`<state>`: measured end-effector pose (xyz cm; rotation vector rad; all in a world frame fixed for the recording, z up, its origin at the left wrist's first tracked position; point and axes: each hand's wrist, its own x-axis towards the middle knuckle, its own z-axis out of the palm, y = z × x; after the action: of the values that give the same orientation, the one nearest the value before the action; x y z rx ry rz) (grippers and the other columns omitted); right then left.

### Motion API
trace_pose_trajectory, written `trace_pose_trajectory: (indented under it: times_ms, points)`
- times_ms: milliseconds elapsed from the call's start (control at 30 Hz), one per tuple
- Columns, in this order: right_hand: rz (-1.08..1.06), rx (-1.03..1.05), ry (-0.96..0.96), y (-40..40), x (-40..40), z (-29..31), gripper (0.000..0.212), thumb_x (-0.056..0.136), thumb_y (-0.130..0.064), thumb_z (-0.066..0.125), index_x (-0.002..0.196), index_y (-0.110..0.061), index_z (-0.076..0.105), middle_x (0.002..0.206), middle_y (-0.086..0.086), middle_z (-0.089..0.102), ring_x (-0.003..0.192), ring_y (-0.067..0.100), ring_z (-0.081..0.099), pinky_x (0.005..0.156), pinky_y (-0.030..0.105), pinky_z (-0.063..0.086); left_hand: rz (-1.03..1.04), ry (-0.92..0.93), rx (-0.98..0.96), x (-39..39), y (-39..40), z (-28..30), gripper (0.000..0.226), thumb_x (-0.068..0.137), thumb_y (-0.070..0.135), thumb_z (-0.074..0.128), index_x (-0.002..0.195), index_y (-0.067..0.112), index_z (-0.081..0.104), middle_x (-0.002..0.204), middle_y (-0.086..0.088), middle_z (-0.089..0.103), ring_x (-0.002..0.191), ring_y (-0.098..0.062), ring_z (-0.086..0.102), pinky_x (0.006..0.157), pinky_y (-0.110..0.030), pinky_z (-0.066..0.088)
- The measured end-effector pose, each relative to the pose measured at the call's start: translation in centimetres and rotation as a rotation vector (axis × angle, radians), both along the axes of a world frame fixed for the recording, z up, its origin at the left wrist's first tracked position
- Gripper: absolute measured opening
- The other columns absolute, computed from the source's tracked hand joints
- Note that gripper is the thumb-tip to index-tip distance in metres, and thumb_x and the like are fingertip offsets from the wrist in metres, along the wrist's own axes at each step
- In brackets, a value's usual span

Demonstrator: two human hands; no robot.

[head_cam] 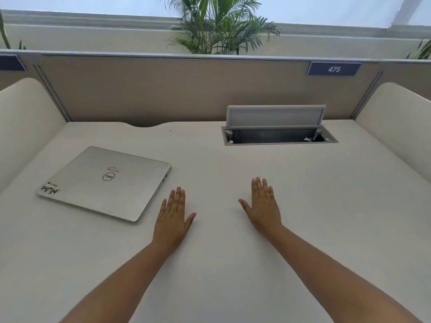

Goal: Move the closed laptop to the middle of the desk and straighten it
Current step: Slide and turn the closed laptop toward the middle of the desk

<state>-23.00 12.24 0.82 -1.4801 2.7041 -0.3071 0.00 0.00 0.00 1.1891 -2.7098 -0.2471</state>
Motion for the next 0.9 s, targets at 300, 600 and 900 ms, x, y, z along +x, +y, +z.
trace_pose_trajectory:
  times_ms: [300, 600, 900]
  points:
    - [-0.022, -0.020, -0.095, 0.6, 1.2, -1.3, 0.086, 0.084, -0.065, 0.007, 0.148, -0.009, -0.004, 0.160, 0.007, -0.001, 0.147, 0.020, -0.007, 0.119, 0.030, -0.006, 0.031, 0.031, 0.096, 0.2, 0.2, -1.3, 0.108, 0.064, 0.074, -0.026, 0.149, 0.012, 0.002, 0.160, -0.001, 0.004, 0.148, -0.014, 0.000, 0.119, -0.028, 0.000]
    - [-0.049, -0.019, -0.133, 2.1, 2.1, -2.3, 0.058, 0.099, -0.038, 0.026, 0.149, -0.011, 0.012, 0.160, 0.004, 0.010, 0.147, 0.016, 0.003, 0.120, 0.033, -0.001, 0.028, 0.030, 0.088, 0.5, 0.3, -1.7, 0.056, 0.097, 0.035, 0.029, 0.148, 0.015, 0.016, 0.159, -0.001, 0.014, 0.148, -0.015, 0.009, 0.119, -0.030, 0.003]
    - [-0.045, -0.040, -0.122, 2.4, 2.1, -2.2, 0.055, 0.099, -0.033, 0.029, 0.149, -0.012, 0.018, 0.159, 0.003, 0.013, 0.147, 0.015, 0.006, 0.121, 0.032, 0.000, 0.033, 0.097, 0.082, 0.6, 0.5, -1.3, 0.052, 0.096, 0.029, 0.033, 0.146, 0.015, 0.027, 0.157, -0.001, 0.023, 0.146, -0.015, 0.015, 0.119, -0.032, 0.007]
